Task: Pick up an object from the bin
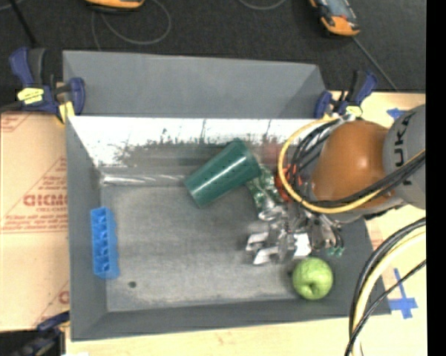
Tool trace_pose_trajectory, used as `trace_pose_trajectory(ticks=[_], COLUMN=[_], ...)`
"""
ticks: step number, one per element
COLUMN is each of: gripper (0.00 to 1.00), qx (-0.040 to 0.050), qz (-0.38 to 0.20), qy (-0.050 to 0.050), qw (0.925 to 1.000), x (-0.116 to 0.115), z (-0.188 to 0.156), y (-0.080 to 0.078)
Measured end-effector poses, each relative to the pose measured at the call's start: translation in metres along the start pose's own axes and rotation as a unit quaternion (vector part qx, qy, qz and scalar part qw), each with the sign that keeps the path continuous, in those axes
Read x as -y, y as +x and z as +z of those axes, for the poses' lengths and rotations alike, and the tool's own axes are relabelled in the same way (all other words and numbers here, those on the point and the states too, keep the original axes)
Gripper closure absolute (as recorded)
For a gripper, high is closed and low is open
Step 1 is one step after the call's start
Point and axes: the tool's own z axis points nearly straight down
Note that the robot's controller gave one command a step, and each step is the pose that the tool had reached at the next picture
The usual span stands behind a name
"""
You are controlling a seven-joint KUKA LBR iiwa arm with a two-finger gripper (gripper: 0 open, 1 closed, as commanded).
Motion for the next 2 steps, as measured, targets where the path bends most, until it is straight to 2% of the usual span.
trace_pose_trajectory(ticks=[1,2], gripper=[1.00,1.00], qx=[0.0016,0.0046], qz=[-0.001,-0.001], qy=[0.001,-0.001], qw=[1.0000,1.0000], x=[0.001,-0.001], z=[-0.009,0.006], y=[-0.004,-0.008])
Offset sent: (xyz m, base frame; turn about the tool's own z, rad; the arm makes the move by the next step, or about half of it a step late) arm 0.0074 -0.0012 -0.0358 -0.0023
